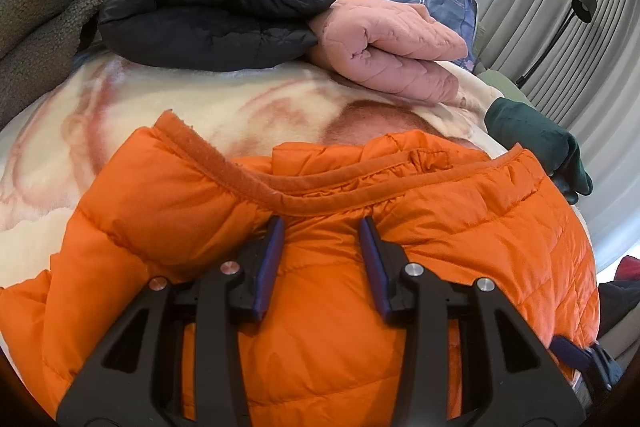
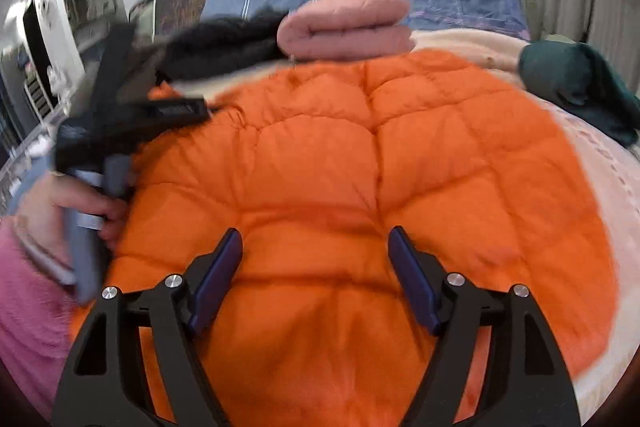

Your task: Fold large clothes

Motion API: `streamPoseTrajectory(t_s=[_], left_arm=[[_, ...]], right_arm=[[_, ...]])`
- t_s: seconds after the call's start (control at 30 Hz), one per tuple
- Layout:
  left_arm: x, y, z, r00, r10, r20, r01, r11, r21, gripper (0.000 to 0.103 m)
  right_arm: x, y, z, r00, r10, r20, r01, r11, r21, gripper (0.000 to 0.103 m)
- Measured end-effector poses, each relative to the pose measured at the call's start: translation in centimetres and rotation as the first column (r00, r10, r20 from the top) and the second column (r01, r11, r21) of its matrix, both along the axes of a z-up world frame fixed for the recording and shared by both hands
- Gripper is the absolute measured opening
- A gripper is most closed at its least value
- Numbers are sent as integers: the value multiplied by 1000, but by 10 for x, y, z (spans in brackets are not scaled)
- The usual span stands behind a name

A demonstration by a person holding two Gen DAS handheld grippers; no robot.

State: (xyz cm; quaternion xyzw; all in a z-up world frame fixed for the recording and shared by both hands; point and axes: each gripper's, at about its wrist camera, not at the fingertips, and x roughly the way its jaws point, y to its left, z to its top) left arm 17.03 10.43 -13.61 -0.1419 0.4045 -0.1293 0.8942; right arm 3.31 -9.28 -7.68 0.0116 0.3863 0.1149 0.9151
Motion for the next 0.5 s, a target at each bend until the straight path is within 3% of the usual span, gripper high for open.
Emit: streamPoseTrajectory(t_s=[0.07, 0.1, 0.17, 0.3, 0.43, 0.5], left_arm=[[0, 0, 0, 1000, 0, 0, 0, 1000, 2, 40], [0, 0, 0, 1000, -1, 0, 1, 1000, 2, 40], [-1, 0, 1, 1000, -4, 1, 4, 1000, -2, 40], [0, 0, 0, 1000, -3, -7, 3, 1000, 13, 40], [0, 6, 3, 1000, -5, -22, 4, 1000, -25, 40], [-3, 18, 10, 999, 5, -42, -9, 995, -98, 46]], right_arm=[[-21, 10, 0, 997, 27, 76, -17, 992, -125, 76], [-25, 14, -9, 997, 42, 66, -30, 984, -175, 77], [-20, 8, -28, 999, 32, 0, -32, 991, -129, 79], [-8, -3, -17, 998, 21, -61, -25, 998, -53, 79], [-22, -11, 1, 1000, 19, -19, -20, 999, -34, 79], [-33, -11, 9, 999, 47, 19, -47, 998, -41, 79]])
